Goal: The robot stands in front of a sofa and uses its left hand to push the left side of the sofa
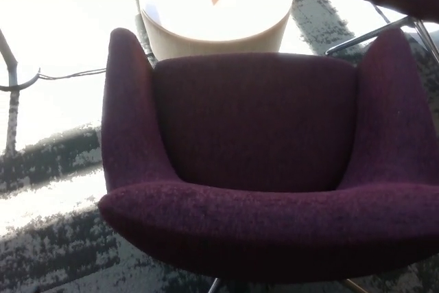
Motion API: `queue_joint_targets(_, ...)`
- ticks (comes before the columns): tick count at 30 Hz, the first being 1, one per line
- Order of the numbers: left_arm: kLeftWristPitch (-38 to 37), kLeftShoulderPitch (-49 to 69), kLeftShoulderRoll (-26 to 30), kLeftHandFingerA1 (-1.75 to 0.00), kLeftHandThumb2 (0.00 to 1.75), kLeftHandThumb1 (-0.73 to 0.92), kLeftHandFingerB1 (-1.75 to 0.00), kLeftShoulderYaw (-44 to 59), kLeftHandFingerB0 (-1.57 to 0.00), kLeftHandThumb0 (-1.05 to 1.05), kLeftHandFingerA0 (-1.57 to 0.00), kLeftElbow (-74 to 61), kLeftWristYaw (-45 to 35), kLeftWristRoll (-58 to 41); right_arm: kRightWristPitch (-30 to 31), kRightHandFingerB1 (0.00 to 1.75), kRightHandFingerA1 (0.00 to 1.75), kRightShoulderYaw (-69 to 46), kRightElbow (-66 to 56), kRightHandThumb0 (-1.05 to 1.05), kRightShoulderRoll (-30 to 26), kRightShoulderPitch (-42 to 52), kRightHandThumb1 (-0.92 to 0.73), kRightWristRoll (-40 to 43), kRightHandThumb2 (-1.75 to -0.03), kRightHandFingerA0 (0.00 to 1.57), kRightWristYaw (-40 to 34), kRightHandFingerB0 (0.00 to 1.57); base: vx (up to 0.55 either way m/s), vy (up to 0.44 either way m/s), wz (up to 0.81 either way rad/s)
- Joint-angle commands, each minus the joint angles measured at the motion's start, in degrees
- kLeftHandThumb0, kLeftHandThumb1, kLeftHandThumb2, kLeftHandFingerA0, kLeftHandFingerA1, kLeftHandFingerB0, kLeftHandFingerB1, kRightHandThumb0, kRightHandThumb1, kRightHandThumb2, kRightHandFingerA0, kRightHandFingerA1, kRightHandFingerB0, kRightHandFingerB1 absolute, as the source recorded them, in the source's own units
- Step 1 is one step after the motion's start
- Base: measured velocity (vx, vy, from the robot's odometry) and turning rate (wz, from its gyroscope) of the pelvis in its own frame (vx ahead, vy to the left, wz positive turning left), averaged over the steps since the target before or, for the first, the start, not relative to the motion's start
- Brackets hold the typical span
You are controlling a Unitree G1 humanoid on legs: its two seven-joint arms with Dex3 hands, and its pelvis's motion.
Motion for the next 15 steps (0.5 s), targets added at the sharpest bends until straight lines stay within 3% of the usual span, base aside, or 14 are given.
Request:
queue_joint_targets(1, -2.51, -0.07, -0.75, -0.18, 1.26, 0.92, -0.14, -1.79, 0.00, -0.84, 0.00, 4.12, 0.39, 1.08, -0.03, 0.41, 0.46, -0.10, 0.56, -0.63, -0.49, 0.67, -0.79, 0.21, -0.63, 0.69, 0.15, 0.57, 0.00, 0.000, 0.00)
queue_joint_targets(4, -2.91, -0.52, -1.99, -0.14, 1.26, 0.92, -0.12, -3.00, 0.00, -0.88, 0.00, 7.53, -0.38, 1.27, -0.11, 0.41, 0.47, -0.66, 0.21, -0.62, -0.20, 1.12, -0.77, 0.98, -0.64, 0.65, 0.73, 0.56, 0.00, 0.000, 0.00)
queue_joint_targets(7, -2.70, -1.13, -1.93, -0.10, 1.25, 0.90, -0.06, -4.38, 0.00, -0.96, 0.00, 11.74, 1.45, 2.58, -0.16, 0.42, 0.59, -0.49, 0.49, -0.62, -0.38, 1.06, -0.77, 0.65, -0.63, 0.76, 0.86, 0.56, 0.00, 0.000, 0.00)
queue_joint_targets(12, -2.66, -2.83, -1.34, -0.08, 1.23, 0.89, -0.07, -5.54, 0.00, -0.95, 0.00, 13.92, 2.26, 3.01, -0.09, 0.41, 0.47, -0.59, 0.39, -0.61, -0.44, 0.86, -0.78, 0.55, -0.64, 0.63, 0.42, 0.56, 0.00, 0.000, 0.00)
queue_joint_targets(15, -2.89, -2.54, -1.02, -0.10, 1.23, 0.90, -0.08, -5.67, 0.00, -0.93, 0.00, 14.36, 1.96, 2.89, -0.07, 0.42, 0.49, -0.74, 0.54, -0.61, -0.22, 1.11, -0.77, 0.75, -0.63, 0.69, 0.69, 0.57, 0.00, 0.000, 0.00)
